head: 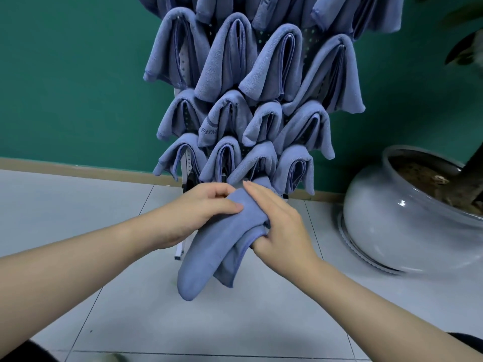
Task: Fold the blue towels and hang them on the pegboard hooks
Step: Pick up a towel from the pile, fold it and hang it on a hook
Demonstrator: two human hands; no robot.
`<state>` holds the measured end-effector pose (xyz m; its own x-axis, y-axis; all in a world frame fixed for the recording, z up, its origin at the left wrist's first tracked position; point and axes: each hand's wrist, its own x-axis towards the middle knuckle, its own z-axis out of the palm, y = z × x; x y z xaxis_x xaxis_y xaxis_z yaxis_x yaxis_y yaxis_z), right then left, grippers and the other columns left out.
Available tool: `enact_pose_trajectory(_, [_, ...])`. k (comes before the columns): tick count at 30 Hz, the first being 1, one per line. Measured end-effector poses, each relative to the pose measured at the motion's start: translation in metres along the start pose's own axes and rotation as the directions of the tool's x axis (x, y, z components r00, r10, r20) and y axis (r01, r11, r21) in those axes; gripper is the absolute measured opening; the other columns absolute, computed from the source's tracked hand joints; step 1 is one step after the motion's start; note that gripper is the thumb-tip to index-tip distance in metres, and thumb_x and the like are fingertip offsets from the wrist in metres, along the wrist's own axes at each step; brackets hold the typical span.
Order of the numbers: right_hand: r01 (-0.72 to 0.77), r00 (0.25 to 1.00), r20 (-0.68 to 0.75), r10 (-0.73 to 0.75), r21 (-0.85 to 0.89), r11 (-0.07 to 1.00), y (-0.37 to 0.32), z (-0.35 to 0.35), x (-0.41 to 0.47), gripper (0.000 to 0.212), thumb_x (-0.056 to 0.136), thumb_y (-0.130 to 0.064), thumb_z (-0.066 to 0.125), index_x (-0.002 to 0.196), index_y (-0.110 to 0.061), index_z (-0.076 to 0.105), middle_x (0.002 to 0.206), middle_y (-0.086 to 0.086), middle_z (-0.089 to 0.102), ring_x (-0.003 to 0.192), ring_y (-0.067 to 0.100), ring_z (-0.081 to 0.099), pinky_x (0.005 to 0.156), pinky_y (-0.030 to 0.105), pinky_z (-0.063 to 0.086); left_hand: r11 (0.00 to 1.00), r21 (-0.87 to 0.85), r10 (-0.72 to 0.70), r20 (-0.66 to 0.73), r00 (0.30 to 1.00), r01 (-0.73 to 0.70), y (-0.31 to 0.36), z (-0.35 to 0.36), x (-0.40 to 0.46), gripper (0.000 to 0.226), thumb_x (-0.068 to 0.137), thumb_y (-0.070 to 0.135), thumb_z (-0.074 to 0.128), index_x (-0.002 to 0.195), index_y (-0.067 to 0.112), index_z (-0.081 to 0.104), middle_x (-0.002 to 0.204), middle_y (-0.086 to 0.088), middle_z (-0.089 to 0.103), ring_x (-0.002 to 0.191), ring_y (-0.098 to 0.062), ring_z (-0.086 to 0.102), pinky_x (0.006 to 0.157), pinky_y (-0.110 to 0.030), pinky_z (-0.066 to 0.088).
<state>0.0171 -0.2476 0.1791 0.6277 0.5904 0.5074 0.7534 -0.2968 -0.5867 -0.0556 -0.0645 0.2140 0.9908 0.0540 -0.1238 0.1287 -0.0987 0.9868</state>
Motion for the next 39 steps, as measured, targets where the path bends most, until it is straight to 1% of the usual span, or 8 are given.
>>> enact_pose_trajectory(4, [-0.218,0.976,0.004,0.219,-0.073,0.973,-0.001,-0.009,0.005,0.068,0.071,-0.024,0.049,0.137,-0.023,0.065,0.133,-0.007,0.068,0.121,0.018,0.061,0.099,0.04,0.052,0.925,0.362,0.242,-0.338,0.909,-0.111,-0.012,0.011,-0.005,0.032,0.086,0.043,0.078,0.108,0.023,0.067,0.095,0.004,0.069,0.075,-0.007,0.059,0.073,-0.02,0.05])
enact_pose_trajectory(6, [-0.29,0.957,-0.015,0.29,-0.083,0.953,0.002,-0.012,0.009,0.059,0.068,-0.028,0.047,0.121,-0.031,0.07,0.114,-0.01,0.073,0.106,0.019,0.064,0.089,0.042,0.054,0.801,0.571,0.407,-0.296,0.864,-0.182,-0.019,0.018,-0.013,0.042,0.081,0.055,0.066,0.114,0.029,0.065,0.1,0.011,0.062,0.081,-0.005,0.057,0.075,-0.014,0.043])
enact_pose_trajectory(10, [-0.378,0.925,-0.049,0.376,-0.051,0.924,0.003,-0.021,0.012,0.04,0.066,-0.028,0.047,0.099,-0.029,0.071,0.084,-0.009,0.073,0.084,0.022,0.065,0.074,0.043,0.056,0.688,0.69,0.422,-0.129,0.898,-0.224,-0.028,0.047,-0.023,0.066,0.078,0.057,0.061,0.138,0.033,0.051,0.125,0.017,0.051,0.12,-0.003,0.049,0.099,-0.024,0.043])
enact_pose_trajectory(21, [-0.453,0.891,-0.062,0.449,-0.115,0.884,0.015,-0.047,0.012,0.015,0.079,-0.028,0.067,0.091,-0.037,0.066,0.08,-0.015,0.07,0.08,0.011,0.065,0.07,0.035,0.055,0.787,0.608,0.417,-0.402,0.815,-0.103,-0.021,0.094,0.028,0.035,0.084,0.031,0.062,0.118,0.029,0.055,0.113,0.012,0.054,0.109,-0.012,0.051,0.087,-0.032,0.047])
enact_pose_trajectory(25, [-0.45,0.893,-0.102,0.438,-0.188,0.873,0.028,-0.056,0.013,0.012,0.079,-0.026,0.065,0.091,-0.025,0.067,0.076,-0.009,0.068,0.074,0.013,0.062,0.065,0.035,0.054,0.752,0.648,0.462,-0.395,0.794,-0.116,-0.024,0.106,0.055,0.027,0.078,0.033,0.057,0.104,0.029,0.057,0.1,0.012,0.056,0.099,-0.016,0.053,0.073,-0.035,0.05])
enact_pose_trajectory(29, [-0.441,0.897,-0.113,0.427,-0.231,0.867,0.049,-0.062,0.017,0.013,0.082,-0.023,0.061,0.095,-0.025,0.066,0.079,-0.008,0.066,0.074,0.018,0.059,0.065,0.034,0.05,0.715,0.683,0.507,-0.361,0.783,-0.148,-0.032,0.113,0.077,0.029,0.083,0.017,0.056,0.11,0.026,0.06,0.102,0.01,0.059,0.097,-0.02,0.053,0.076,-0.04,0.049])
enact_pose_trajectory(34, [-0.412,0.91,-0.057,0.412,-0.26,0.874,0.095,-0.069,0.021,0.034,0.083,-0.01,0.056,0.11,-0.026,0.069,0.091,-0.001,0.07,0.082,0.027,0.061,0.071,0.041,0.054,0.709,0.681,0.476,-0.271,0.837,-0.183,-0.04,0.11,0.107,0.03,0.085,0.001,0.048,0.094,0.026,0.062,0.068,0.007,0.057,0.064,-0.018,0.056,0.051,-0.045,0.052])
enact_pose_trajectory(39, [-0.419,0.905,-0.022,0.425,-0.214,0.882,0.145,-0.071,0.04,0.041,0.086,-0.004,0.053,0.119,-0.022,0.068,0.096,0.003,0.071,0.084,0.028,0.062,0.073,0.039,0.053,0.748,0.638,0.485,-0.34,0.806,-0.182,-0.052,0.119,0.152,0.023,0.093,0.002,0.052,0.105,0.015,0.067,0.082,-0.003,0.067,0.074,-0.023,0.062,0.069,-0.048,0.053])
